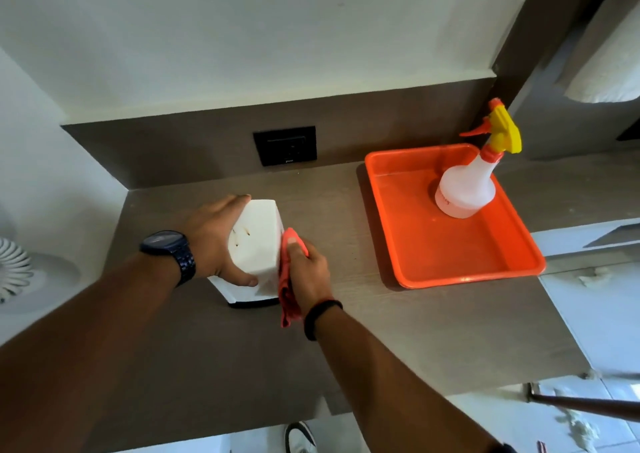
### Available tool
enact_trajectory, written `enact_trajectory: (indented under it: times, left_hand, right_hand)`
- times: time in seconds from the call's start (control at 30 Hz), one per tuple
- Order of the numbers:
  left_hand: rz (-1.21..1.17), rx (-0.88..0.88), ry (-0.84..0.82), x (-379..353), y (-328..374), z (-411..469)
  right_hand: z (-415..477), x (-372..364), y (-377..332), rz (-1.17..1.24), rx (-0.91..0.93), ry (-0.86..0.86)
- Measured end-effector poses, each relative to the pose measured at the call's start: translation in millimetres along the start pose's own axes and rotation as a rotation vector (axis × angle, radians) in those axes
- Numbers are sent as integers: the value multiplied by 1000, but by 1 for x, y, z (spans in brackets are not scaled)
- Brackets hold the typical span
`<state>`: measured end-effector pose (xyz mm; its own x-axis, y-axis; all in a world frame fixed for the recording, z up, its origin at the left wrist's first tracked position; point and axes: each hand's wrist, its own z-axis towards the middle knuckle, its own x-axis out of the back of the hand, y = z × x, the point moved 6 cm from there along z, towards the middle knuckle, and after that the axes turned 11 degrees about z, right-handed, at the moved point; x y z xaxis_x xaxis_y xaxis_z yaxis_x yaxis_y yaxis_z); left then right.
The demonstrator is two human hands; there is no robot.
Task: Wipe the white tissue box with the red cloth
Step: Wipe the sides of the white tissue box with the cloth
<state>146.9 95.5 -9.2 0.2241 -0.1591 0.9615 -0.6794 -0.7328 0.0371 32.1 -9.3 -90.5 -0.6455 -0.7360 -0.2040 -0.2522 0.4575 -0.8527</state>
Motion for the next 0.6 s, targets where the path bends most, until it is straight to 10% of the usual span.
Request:
enact_trajectory:
  times: [0.2,0.43,0.6]
  left_hand:
    - [-169,76,30,-4,-11,-4]
    - [-408,98,76,-4,-39,-29]
    - [-382,13,64,-2,-28,-24]
  right_hand:
    - [-18,-25,-61,56,235,-58]
    - [-21,-83,-91,-1180,660,-340]
    - [-26,-89,-84,-1275,733,-363]
